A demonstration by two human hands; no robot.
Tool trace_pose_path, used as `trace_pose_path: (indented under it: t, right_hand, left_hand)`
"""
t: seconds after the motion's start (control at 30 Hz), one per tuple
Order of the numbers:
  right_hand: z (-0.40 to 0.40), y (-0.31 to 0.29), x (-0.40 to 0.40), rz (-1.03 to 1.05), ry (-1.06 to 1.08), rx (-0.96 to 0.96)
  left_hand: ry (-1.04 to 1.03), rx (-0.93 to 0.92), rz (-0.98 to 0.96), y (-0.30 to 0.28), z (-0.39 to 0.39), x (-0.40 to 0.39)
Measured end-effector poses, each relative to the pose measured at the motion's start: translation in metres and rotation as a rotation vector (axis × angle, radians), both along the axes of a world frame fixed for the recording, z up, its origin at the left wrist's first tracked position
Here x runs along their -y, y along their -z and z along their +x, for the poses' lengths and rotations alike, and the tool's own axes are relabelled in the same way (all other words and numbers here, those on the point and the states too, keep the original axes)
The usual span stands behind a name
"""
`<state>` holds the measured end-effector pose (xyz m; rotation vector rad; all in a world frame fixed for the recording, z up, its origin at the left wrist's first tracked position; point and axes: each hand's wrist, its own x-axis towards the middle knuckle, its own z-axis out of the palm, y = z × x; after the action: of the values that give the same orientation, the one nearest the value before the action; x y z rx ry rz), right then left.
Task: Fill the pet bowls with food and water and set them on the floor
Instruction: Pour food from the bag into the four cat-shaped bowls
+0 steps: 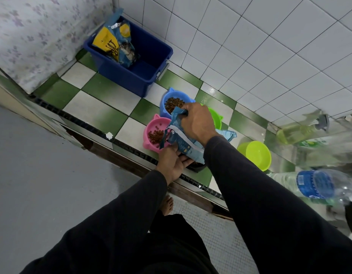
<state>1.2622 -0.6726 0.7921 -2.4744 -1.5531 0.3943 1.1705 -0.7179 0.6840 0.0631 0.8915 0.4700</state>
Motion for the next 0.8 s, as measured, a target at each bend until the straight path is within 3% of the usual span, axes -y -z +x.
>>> trace_pose_path:
  t: [0.8]
  right_hand:
    - [0.0083,-0.0013,0.0067,0.032,0.044,-0.046]
  left_hand:
    - [0.051,-0.02,0.0,-0.0029,0.0042,-0.0012]
